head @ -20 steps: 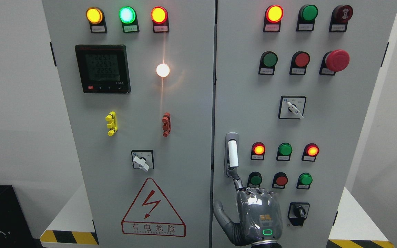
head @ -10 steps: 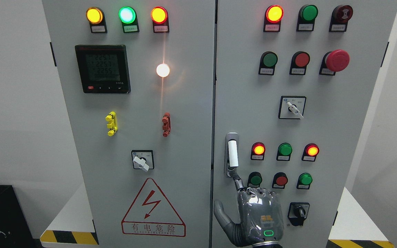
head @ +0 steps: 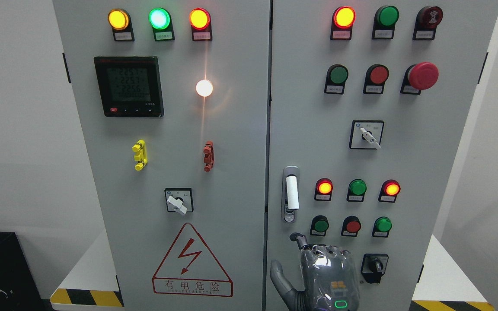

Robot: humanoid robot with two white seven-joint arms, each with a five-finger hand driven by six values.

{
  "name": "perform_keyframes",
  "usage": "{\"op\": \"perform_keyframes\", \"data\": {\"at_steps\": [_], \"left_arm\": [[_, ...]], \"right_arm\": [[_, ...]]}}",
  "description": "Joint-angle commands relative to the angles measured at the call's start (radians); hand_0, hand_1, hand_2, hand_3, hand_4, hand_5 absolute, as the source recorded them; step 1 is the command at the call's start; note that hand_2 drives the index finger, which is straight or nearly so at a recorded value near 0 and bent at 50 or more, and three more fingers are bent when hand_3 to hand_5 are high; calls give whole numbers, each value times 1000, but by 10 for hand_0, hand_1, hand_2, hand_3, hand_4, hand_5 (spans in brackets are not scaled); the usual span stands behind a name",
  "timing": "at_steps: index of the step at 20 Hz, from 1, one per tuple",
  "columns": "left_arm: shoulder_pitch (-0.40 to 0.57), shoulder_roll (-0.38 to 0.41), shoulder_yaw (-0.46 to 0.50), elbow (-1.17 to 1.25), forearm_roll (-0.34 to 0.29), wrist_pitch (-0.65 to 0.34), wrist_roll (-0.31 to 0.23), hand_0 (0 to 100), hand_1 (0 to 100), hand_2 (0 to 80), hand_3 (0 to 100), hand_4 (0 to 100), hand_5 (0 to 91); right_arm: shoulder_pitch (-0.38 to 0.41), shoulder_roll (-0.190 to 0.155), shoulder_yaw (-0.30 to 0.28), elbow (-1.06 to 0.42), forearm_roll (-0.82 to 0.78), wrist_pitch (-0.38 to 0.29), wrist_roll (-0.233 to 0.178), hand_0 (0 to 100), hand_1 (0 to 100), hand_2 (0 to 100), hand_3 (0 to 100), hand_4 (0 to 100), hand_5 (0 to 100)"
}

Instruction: Release door handle

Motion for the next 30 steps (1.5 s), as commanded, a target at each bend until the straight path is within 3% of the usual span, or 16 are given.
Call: {"op": "perform_keyframes", "data": {"at_steps": [1, 5, 9, 17, 23, 30], "left_arm": [[17, 0, 0, 0, 1, -1, 0, 120, 556, 0, 0, 0, 0], [17, 0, 0, 1, -1, -1, 0, 120, 556, 0, 0, 0, 0], [17, 0, 0, 0, 1, -1, 0, 120, 556, 0, 0, 0, 0], [17, 0, 0, 0, 1, -1, 0, 120, 556, 0, 0, 0, 0], [17, 0, 0, 0, 1, -1, 0, 120, 556, 0, 0, 0, 0], [17, 0, 0, 0, 1, -1, 0, 120, 556, 0, 0, 0, 0]], "right_arm": [[100, -6, -5, -95, -2, -32, -3, 502, 263, 494, 1000, 1000, 1000], [171, -7, -8, -143, -2, -66, -6, 554, 218, 565, 1000, 984, 1000], [198, -7, -8, -163, -3, -66, -28, 527, 185, 612, 1000, 975, 1000], [194, -9, -10, -169, -3, -66, -28, 388, 195, 800, 1000, 966, 984], [159, -10, -10, -167, -3, -67, -20, 357, 203, 912, 1000, 1000, 1000], [106, -10, -10, -157, 0, -67, -11, 335, 223, 955, 1000, 1000, 1000]]}}
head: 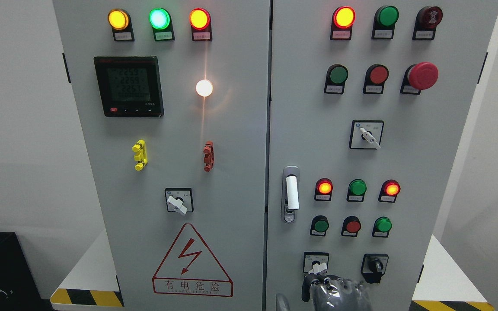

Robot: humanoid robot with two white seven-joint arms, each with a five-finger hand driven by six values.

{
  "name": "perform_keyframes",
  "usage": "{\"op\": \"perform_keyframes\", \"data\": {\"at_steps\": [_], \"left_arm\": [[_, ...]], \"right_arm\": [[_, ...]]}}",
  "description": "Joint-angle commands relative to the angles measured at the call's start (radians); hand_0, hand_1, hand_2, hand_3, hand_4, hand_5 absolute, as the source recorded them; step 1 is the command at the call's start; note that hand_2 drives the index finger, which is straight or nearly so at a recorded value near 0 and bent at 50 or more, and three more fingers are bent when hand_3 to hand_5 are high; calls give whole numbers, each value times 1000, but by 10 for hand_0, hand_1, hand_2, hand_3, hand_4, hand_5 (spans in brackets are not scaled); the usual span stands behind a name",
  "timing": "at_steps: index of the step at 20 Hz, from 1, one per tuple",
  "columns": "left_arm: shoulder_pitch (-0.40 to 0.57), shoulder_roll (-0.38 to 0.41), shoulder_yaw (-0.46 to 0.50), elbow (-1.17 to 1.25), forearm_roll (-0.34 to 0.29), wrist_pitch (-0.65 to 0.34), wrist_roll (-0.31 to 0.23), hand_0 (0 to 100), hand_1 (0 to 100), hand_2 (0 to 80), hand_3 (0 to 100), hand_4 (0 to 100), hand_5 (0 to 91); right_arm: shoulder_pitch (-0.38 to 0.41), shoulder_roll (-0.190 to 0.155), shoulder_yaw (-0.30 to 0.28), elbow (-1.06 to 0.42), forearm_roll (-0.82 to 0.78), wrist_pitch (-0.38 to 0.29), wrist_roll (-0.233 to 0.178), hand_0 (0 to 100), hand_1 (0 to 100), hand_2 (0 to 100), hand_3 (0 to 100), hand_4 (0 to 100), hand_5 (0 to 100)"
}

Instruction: Release door handle

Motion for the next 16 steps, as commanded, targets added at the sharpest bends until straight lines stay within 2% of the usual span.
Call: {"op": "perform_keyframes", "data": {"at_steps": [1, 4, 16], "left_arm": [[17, 0, 0, 0, -1, -1, 0, 120, 556, 0, 0, 0, 0], [17, 0, 0, 0, 0, -1, 0, 120, 556, 0, 0, 0, 0], [17, 0, 0, 0, -1, -1, 0, 120, 556, 0, 0, 0, 0]], "right_arm": [[-30, -2, -1, -4, 3, 0, 6, 331, 224, 956, 1000, 1000, 1000], [-57, -2, -1, 1, 7, 1, 27, 326, 225, 956, 1000, 1000, 1000], [-221, -2, -16, 96, 15, 12, 34, 304, 240, 961, 1000, 1000, 1000]]}}
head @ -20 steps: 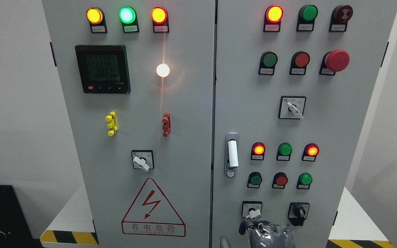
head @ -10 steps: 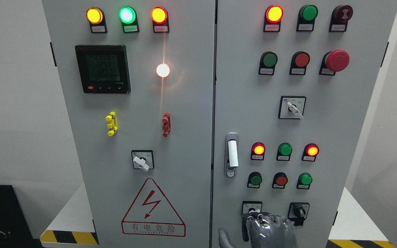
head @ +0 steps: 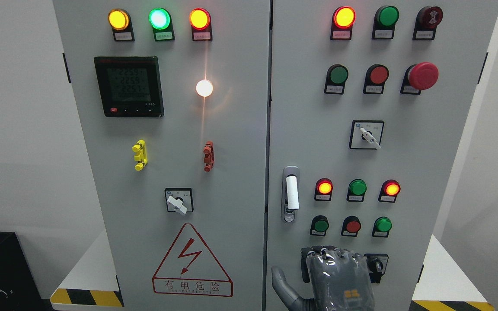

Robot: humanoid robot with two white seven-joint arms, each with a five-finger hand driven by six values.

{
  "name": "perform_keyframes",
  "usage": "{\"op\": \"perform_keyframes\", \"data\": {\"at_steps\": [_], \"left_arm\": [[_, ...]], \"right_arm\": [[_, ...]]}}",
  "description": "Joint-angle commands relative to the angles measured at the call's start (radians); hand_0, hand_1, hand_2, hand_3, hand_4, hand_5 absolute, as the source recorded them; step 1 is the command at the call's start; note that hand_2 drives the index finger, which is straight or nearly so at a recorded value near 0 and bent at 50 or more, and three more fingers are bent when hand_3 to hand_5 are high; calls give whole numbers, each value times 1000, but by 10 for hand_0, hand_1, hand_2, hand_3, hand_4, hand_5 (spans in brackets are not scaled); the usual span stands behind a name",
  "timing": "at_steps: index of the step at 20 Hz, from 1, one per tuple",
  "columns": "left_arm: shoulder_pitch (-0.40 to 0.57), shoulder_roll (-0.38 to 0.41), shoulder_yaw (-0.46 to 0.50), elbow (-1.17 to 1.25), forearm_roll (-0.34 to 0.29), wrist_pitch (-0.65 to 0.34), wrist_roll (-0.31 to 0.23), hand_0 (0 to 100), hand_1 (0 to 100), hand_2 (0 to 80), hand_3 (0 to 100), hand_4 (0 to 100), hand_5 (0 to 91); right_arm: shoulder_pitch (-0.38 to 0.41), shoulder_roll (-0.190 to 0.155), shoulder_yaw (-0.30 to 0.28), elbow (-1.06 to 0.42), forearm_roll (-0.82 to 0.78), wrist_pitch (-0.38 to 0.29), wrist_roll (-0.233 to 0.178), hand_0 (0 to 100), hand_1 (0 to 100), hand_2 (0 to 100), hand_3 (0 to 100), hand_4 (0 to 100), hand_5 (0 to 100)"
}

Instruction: Release door handle

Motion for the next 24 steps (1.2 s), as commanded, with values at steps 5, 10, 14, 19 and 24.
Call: {"op": "perform_keyframes", "data": {"at_steps": [5, 10, 14, 19, 24], "left_arm": [[17, 0, 0, 0, -1, -1, 0, 120, 556, 0, 0, 0, 0], [17, 0, 0, 0, 1, -1, 0, 120, 556, 0, 0, 0, 0], [17, 0, 0, 0, 1, -1, 0, 120, 556, 0, 0, 0, 0], [17, 0, 0, 0, 1, -1, 0, 120, 556, 0, 0, 0, 0], [17, 0, 0, 0, 1, -1, 0, 120, 556, 0, 0, 0, 0]], "right_arm": [[-144, 0, -33, 102, 9, 4, 28, 327, 236, 964, 1000, 1000, 1000], [-183, 0, -38, 126, 21, 22, 31, 328, 234, 966, 1000, 1000, 1000], [-208, 0, -40, 148, 25, 27, 31, 334, 232, 963, 1000, 1000, 1000], [-259, 0, -40, 181, 25, 51, 32, 342, 224, 964, 1000, 1000, 1000], [-283, 1, -40, 201, 25, 53, 41, 346, 225, 965, 1000, 1000, 1000]]}}
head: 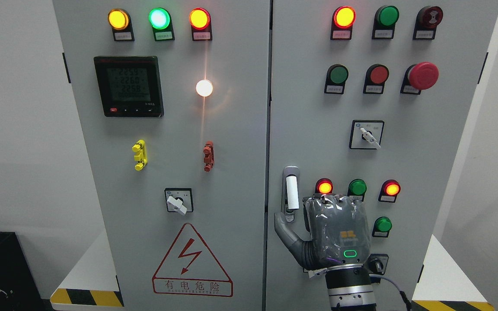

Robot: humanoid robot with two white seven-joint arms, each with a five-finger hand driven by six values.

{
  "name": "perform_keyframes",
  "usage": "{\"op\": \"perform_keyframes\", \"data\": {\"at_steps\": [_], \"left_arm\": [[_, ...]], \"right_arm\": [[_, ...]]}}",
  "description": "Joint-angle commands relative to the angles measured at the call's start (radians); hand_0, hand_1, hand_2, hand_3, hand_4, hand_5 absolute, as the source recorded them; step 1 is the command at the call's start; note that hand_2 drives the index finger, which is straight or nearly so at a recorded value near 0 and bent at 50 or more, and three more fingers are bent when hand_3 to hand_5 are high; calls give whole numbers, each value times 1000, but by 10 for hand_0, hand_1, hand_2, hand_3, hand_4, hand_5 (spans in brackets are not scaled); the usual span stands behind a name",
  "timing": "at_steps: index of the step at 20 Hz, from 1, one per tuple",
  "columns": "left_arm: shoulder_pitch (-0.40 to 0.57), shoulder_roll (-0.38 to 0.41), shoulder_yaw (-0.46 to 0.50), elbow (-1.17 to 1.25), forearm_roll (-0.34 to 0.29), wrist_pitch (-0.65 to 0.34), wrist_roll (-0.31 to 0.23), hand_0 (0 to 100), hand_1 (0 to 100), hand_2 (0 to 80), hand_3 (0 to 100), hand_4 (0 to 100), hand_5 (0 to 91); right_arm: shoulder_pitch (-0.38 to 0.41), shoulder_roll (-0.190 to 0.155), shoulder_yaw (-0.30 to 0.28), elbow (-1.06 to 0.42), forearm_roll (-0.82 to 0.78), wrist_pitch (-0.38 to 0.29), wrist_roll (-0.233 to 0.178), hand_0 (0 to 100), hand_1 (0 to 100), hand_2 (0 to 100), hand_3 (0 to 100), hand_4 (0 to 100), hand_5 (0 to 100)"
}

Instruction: Release door handle

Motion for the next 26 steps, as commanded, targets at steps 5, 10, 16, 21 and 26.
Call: {"op": "perform_keyframes", "data": {"at_steps": [5, 10, 16, 21, 26], "left_arm": [[17, 0, 0, 0, 0, -1, 0, 120, 556, 0, 0, 0, 0], [17, 0, 0, 0, 0, -1, 0, 120, 556, 0, 0, 0, 0], [17, 0, 0, 0, 0, -1, 0, 120, 556, 0, 0, 0, 0], [17, 0, 0, 0, -1, -1, 0, 120, 556, 0, 0, 0, 0], [17, 0, 0, 0, 0, -1, 0, 120, 556, 0, 0, 0, 0]], "right_arm": [[-51, 1, -6, 83, 1, 3, 3, 349, 224, 961, 1000, 1000, 1000], [-51, 1, -6, 83, 1, 6, 3, 339, 237, 961, 1000, 1000, 1000], [-51, 1, -6, 83, 3, 6, 3, 320, 273, 959, 1000, 1000, 1000], [-51, 1, -4, 80, 3, 6, 3, 325, 302, 959, 1000, 1000, 1000], [-51, 1, -6, 80, 3, 14, 3, 362, 307, 960, 1000, 1000, 1000]]}}
